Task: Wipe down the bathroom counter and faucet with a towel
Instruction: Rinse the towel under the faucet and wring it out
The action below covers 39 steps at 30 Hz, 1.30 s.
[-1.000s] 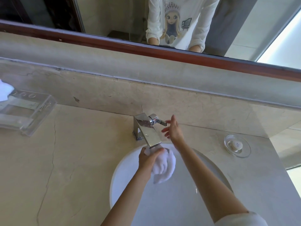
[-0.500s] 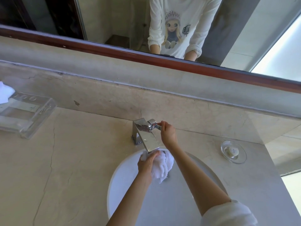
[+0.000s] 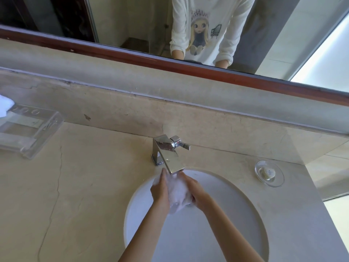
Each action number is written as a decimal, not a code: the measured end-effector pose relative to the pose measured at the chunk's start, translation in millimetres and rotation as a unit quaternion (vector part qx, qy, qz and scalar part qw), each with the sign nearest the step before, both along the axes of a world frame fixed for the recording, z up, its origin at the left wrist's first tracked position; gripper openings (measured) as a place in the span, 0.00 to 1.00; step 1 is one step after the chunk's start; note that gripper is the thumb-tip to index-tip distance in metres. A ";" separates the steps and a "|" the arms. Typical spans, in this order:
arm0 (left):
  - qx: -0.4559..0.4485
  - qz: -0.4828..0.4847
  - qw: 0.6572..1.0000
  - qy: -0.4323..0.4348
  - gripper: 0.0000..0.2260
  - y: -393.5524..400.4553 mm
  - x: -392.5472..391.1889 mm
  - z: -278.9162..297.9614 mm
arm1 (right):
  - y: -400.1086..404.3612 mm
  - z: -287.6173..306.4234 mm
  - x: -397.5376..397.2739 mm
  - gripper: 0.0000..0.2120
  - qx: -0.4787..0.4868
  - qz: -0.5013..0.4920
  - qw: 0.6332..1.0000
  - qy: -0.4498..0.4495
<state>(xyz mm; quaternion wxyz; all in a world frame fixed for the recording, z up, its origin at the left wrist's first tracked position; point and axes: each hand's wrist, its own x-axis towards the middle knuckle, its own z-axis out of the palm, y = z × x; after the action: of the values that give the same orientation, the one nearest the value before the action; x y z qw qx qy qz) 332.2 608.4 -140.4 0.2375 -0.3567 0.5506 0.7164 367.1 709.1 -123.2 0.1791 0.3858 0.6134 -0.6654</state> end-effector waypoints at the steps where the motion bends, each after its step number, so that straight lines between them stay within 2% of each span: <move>1: -0.006 0.017 1.000 -0.004 0.14 -4.2 1.6 0.4 | 2.9 -0.7 1.1 0.19 -0.012 -0.010 1.000 0.015; 3: -0.018 0.056 0.998 -0.013 0.17 -9.8 3.1 -7.8 | 2.5 2.1 5.1 0.16 -0.031 -0.030 0.997 0.057; 4: -0.020 0.064 0.997 -0.026 0.17 -11.4 3.2 -10.8 | 0.0 3.0 6.3 0.14 -0.002 -0.018 0.997 0.071; 6: -0.008 0.060 0.997 -0.049 0.20 -11.4 5.3 -14.7 | -11.7 -2.0 6.7 0.17 0.118 0.044 0.987 0.100; 7: 0.027 0.064 0.996 -0.057 0.22 -9.5 7.3 -13.0 | -20.6 -3.9 6.7 0.19 0.193 0.069 0.972 0.116; 10: 0.115 0.028 0.991 -0.069 0.21 -5.1 10.6 -28.0 | -42.3 -8.3 7.4 0.21 0.417 0.135 0.888 0.136; 12: 0.127 0.037 0.987 -0.090 0.18 -4.7 15.3 -34.0 | -40.2 -8.4 2.5 0.23 0.478 0.200 0.848 0.108; 14: 0.062 0.022 0.994 -0.092 0.14 -8.1 23.9 -30.8 | -25.1 -15.4 -4.2 0.23 0.533 0.297 0.790 0.058; 16: -0.011 -0.006 0.997 -0.078 0.12 -11.0 34.0 -26.8 | -13.8 -21.4 -12.3 0.23 0.577 0.405 0.708 0.045; 17: -0.024 -0.021 0.997 -0.075 0.11 -12.7 36.5 -24.4 | -10.0 -25.3 -15.8 0.21 0.584 0.430 0.686 0.050; 18: -0.039 -0.032 0.997 -0.061 0.10 -15.6 38.0 -23.4 | -8.9 -26.7 -18.1 0.20 0.577 0.428 0.694 0.052; 19: -0.053 -0.042 0.997 -0.045 0.11 -19.1 38.0 -23.3 | -7.8 -28.5 -20.2 0.20 0.552 0.395 0.732 0.053; 21: -0.061 -0.073 0.995 -0.042 0.12 -25.1 36.0 -31.1 | -6.1 -29.6 -27.8 0.19 0.434 0.273 0.858 0.035; 22: -0.048 -0.083 0.994 -0.054 0.12 -28.4 36.4 -35.9 | -4.9 -28.0 -31.5 0.17 0.352 0.224 0.908 0.030; 24: -0.017 -0.102 0.989 -0.101 0.17 -32.3 37.6 -43.4 | -3.7 -25.2 -33.4 0.14 0.212 0.165 0.962 0.046; 26: 0.023 -0.091 0.985 -0.146 0.24 -33.5 39.9 -48.5 | -4.1 -22.5 -29.8 0.14 0.109 0.138 0.982 0.064; 29: 0.163 -0.047 0.970 -0.176 0.27 -29.4 37.1 -42.0 | -6.2 -20.1 -19.8 0.03 0.051 0.169 0.980 0.097; 31: 0.289 -0.018 0.941 -0.176 0.31 -27.2 33.5 -41.1 | -6.6 -18.8 -9.3 0.09 0.040 0.217 0.969 0.111; 32: 0.319 -0.011 0.935 -0.153 0.32 -27.1 31.4 -42.0 | -4.3 -20.3 -2.8 0.11 0.040 0.235 0.965 0.107; 33: 0.312 -0.016 0.942 -0.120 0.30 -26.7 29.0 -38.4 | -1.3 -20.2 4.4 0.14 0.019 0.236 0.965 0.108; 36: 0.215 -0.058 0.974 -0.036 0.25 -24.8 22.8 -38.5 | 22.0 -27.2 23.3 0.22 -0.033 0.198 0.977 0.071; 39: 0.150 -0.135 0.979 -0.004 0.14 -16.4 26.6 -32.0 | 30.8 -30.7 28.8 0.18 0.013 0.188 0.982 -0.023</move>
<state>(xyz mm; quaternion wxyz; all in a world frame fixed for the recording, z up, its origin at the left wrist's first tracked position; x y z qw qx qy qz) 358.9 592.0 -172.3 0.3848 -0.2425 0.4791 0.7508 395.9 739.9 -153.9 0.3103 0.2811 0.6791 -0.6030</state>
